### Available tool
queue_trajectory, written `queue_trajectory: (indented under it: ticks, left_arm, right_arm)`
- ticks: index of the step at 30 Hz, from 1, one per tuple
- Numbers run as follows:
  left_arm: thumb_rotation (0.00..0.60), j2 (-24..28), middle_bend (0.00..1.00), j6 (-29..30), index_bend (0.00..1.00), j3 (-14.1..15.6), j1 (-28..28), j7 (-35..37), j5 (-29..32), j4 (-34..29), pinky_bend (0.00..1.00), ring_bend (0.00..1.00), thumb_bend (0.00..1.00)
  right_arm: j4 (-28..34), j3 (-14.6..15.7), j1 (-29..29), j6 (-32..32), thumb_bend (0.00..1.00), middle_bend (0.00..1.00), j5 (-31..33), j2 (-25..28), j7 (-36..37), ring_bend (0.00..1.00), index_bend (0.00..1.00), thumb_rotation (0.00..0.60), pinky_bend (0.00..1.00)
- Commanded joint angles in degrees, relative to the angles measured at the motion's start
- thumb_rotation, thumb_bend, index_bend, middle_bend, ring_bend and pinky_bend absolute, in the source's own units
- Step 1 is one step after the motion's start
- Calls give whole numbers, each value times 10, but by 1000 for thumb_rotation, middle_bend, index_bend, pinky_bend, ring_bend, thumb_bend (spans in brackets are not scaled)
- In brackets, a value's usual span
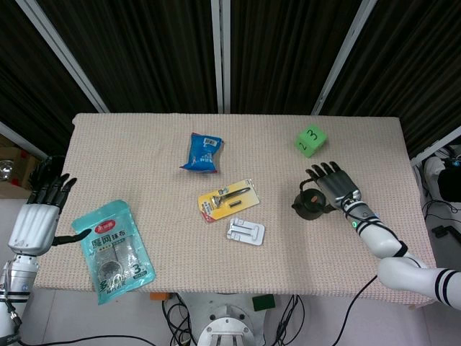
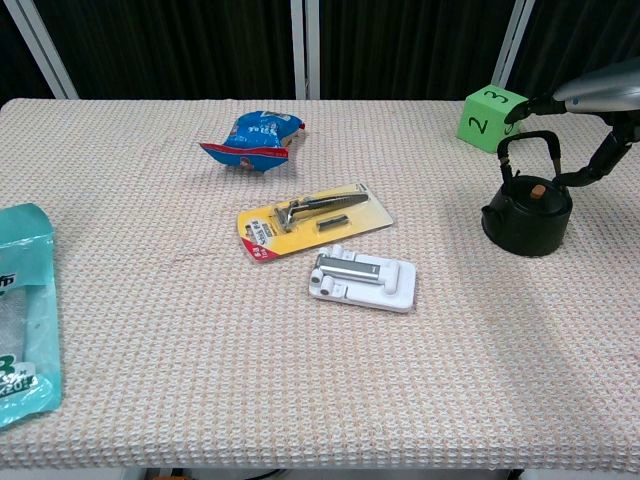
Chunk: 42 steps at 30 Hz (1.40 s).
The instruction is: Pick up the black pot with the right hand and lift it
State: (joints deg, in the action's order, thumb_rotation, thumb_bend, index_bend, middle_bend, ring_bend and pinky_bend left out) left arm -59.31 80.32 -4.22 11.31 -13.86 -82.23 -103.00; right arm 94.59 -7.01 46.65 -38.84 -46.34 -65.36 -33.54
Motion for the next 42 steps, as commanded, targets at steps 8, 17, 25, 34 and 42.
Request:
queue_trajectory:
  ticks: [8, 17, 25, 34, 42]
  left_arm:
    - [410, -2, 23, 2, 57, -1, 0, -7, 4, 1, 135, 20, 0]
    - [411, -6, 23, -1, 57, -2, 1, -6, 7, 7, 135, 20, 0]
    - [418, -5, 23, 2, 57, -1, 0, -3, 5, 8, 135, 20, 0]
    - [419, -7, 23, 1, 56, -3, 0, -12, 13, 7, 135, 20, 0]
    - [420, -7, 23, 1, 57, -3, 1, -13, 13, 6, 135, 20, 0]
  right_arm:
    - [-14, 16, 12, 2, 327, 0, -19, -7, 45, 0, 0, 487, 0]
    - [-37, 18, 25, 15, 327, 8, -35, -19, 84, 0, 0, 486, 0]
    - [-50, 19, 35, 25, 322, 146, -45, -33, 118, 27, 3, 486, 0]
    - [-58, 20, 30, 1, 303, 325, -71, -41, 138, 184, 263, 486, 0]
    - [-61, 26, 33, -7, 299, 415, -62, -46, 136, 285, 397, 455, 0]
